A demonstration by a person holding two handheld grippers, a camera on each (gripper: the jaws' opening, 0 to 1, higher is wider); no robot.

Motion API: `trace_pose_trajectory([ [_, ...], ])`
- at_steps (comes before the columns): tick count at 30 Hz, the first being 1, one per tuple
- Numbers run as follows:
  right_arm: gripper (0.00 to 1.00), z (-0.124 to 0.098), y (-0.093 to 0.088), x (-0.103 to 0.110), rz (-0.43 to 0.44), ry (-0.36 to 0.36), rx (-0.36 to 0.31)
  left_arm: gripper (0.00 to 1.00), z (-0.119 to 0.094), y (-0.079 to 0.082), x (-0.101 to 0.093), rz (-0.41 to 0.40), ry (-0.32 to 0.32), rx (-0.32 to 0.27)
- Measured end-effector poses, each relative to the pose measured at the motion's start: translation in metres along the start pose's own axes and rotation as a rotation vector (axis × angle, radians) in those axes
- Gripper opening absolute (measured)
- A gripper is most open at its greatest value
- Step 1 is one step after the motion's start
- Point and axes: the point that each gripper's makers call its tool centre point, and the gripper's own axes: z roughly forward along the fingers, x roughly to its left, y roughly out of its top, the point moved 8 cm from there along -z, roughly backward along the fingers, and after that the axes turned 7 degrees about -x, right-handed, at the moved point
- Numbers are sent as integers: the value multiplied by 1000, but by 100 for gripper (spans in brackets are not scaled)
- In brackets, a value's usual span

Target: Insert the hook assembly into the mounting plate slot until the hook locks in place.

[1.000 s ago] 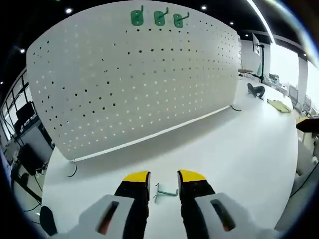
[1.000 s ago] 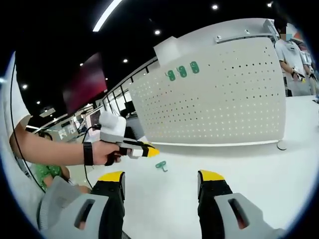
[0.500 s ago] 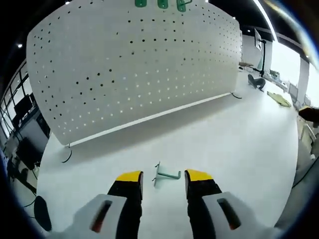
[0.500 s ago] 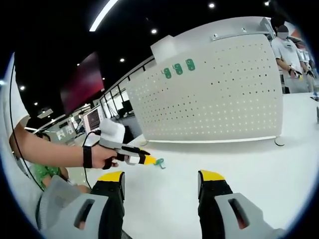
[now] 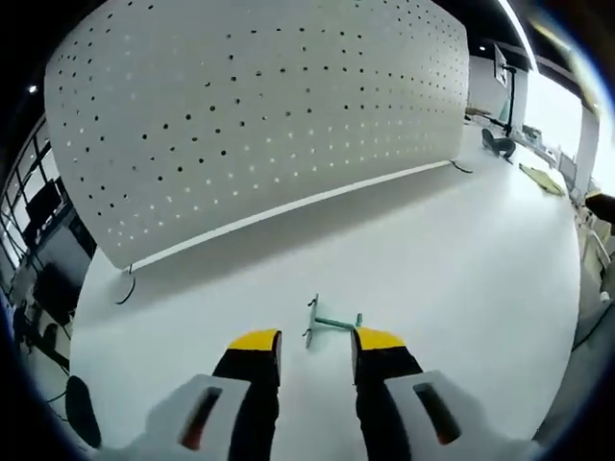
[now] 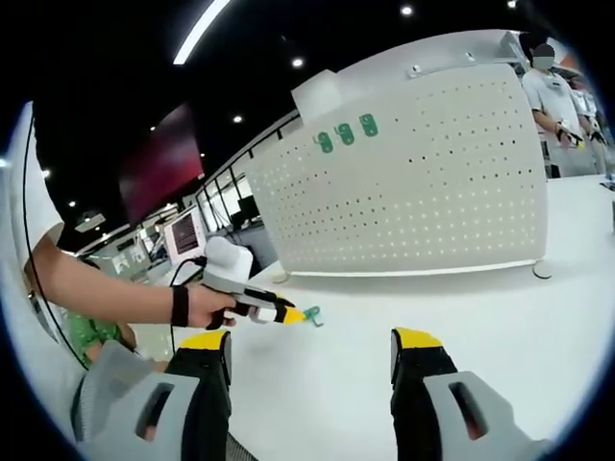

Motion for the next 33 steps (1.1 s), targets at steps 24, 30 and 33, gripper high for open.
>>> trace_pose_trajectory([
  [24, 69, -1, -6, -3, 31, -12, 37, 12, 18, -1, 2, 160, -6, 17],
  [30, 69, -2, -5, -5, 38, -25, 29, 12, 26, -5, 0, 155, -41, 44],
  [33, 69, -3, -4, -6, 42, -31, 26, 9, 25, -5, 0, 159, -38, 36],
])
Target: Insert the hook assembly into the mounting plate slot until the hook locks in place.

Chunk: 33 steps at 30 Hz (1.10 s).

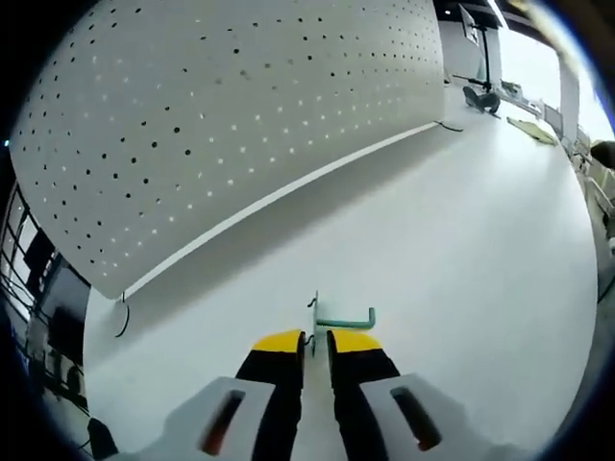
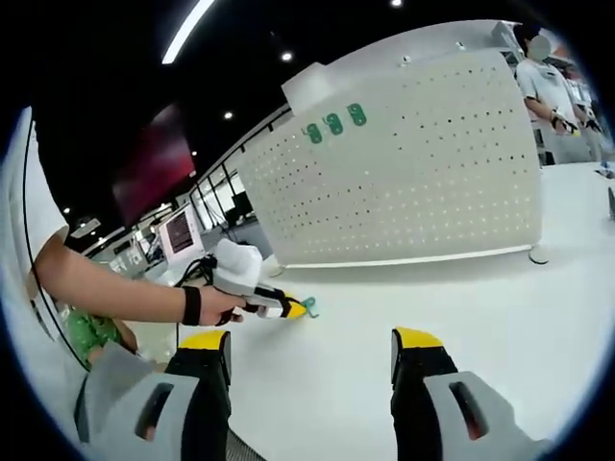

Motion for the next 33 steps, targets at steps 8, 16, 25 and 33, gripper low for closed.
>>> trace_pose_trajectory([
  [8, 68, 2, 0, 0, 0, 3, 6, 4, 1, -4, 2, -85, -4, -15],
  [16, 68, 5, 0, 4, -6, 22, 10, 3, -3, -5, 0, -168, -16, -24],
  [25, 68, 8, 3, 8, -17, 49, 16, 3, -14, -9, -13, -269, -37, -65],
  [33, 67, 10, 1, 15, -23, 85, 29, 3, -26, -1, -20, -321, -40, -125],
])
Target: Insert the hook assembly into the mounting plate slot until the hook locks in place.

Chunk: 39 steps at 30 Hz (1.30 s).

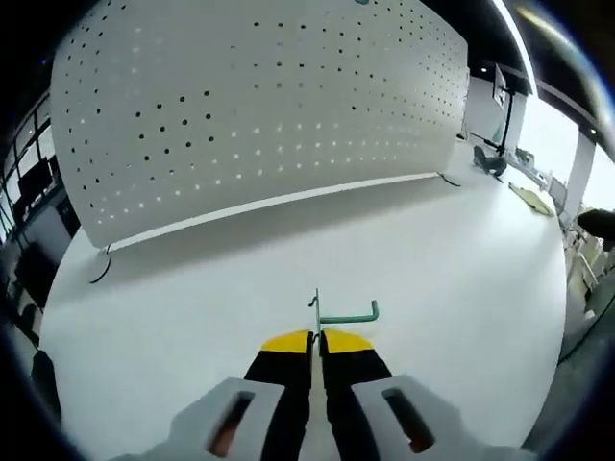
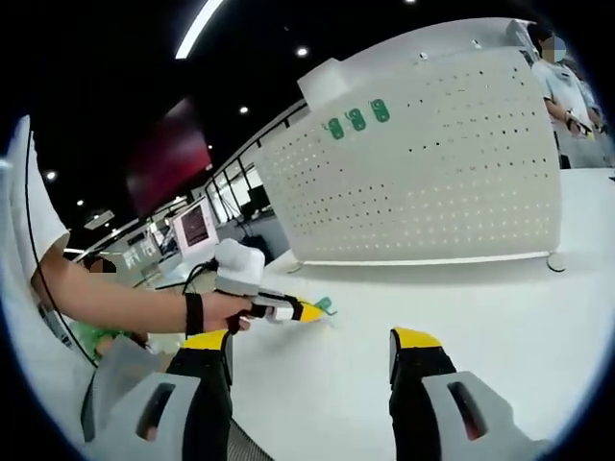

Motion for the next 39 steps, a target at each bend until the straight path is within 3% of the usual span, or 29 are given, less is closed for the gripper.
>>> trace_pose_trajectory([
  [13, 65, 7, 1, 11, -8, 60, 8, 3, -26, 6, -15, -58, -39, -61],
  [15, 63, 8, 2, 13, -15, 61, 7, 3, -30, 6, -20, -112, -54, -75],
  [24, 62, 11, 4, 24, -37, 93, 20, 3, -47, 0, -30, -100, -86, -105],
  [28, 57, 11, 5, 27, -38, 109, 21, 3, -54, 2, -36, -109, -99, -133],
  [39, 55, 12, 14, 34, -48, 125, 17, 3, -72, 13, -53, -131, -176, -214],
])
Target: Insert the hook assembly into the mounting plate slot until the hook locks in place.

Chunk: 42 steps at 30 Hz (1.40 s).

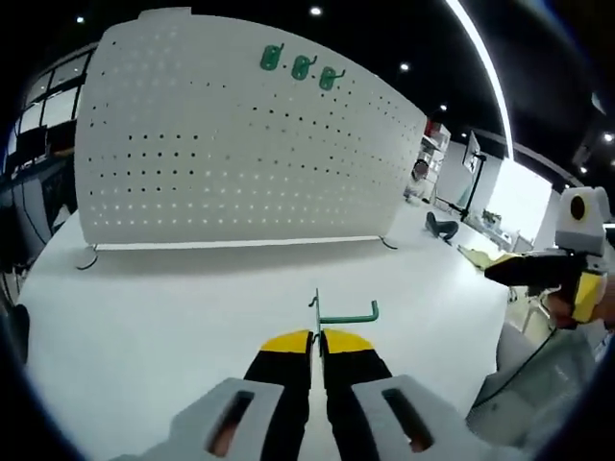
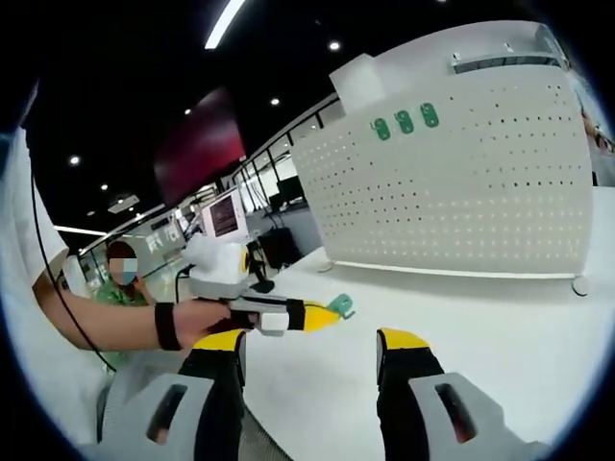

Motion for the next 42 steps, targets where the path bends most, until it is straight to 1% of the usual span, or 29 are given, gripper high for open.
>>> trace_pose_trajectory([
  [3, 55, 2, 1, 2, -6, 8, 2, 3, -7, 5, -4, 0, -16, -25],
  [5, 55, 3, 2, 3, -11, 14, 2, 3, -13, 8, -7, -19, -28, -54],
  [7, 54, 3, 3, 5, -7, 20, -3, 3, -21, 11, -11, -32, -32, -67],
  [8, 54, 3, 4, 5, -7, 19, -3, 3, -25, 13, -13, -36, -38, -82],
  [9, 54, 3, 4, 6, -9, 19, -5, 3, -29, 16, -16, -41, -46, -122],
  [11, 53, 4, 4, 6, -13, 21, -4, 3, -36, 18, -20, -70, -60, -152],
  [13, 52, 5, 3, 7, -13, 23, 2, 3, -40, 18, -20, -69, -53, -162],
  [14, 51, 6, 3, 7, -9, 23, 3, 4, -41, 18, -20, -88, -52, -165],
  [15, 51, 6, 4, 9, -9, 24, 7, 4, -44, 20, -21, -114, -71, -179],
  [18, 49, 8, 6, 15, -9, 37, -12, 4, -51, 25, -21, -104, -79, -202],
  [21, 46, 10, 6, 17, -8, 36, -15, 4, -55, 29, -22, -113, -99, -212],
  [24, 45, 11, 7, 19, 19, 32, -41, 4, -62, 32, -27, -120, -129, -233],
  [27, 43, 13, 6, 19, 32, 32, -46, 4, -65, 33, -30, -127, -146, -242],
  [29, 42, 13, 6, 19, 32, 30, -45, 4, -66, 33, -32, -146, -165, -241],
  [31, 42, 14, 4, 17, 35, 24, -38, 4, -68, 32, -35, -177, -197, -249],
  [33, 40, 12, 5, 15, 46, 14, -51, 4, -68, 31, -38, -190, -212, -240],
  [35, 38, 10, 9, 13, 58, 6, -73, 4, -69, 31, -41, -203, -241, -231],
  [37, 36, 9, 11, 12, 65, 8, -81, 4, -69, 32, -43, -218, -253, -234],
  [39, 35, 10, 11, 11, 67, 11, -79, 4, -69, 33, -46, -241, -279, -223],
  [41, 35, 11, 10, 11, 67, 10, -65, 4, -69, 34, -49, -242, -298, -226],
  [42, 34, 11, 10, 11, 66, 13, -70, 4, -69, 35, -50, -245, -302, -227],
])
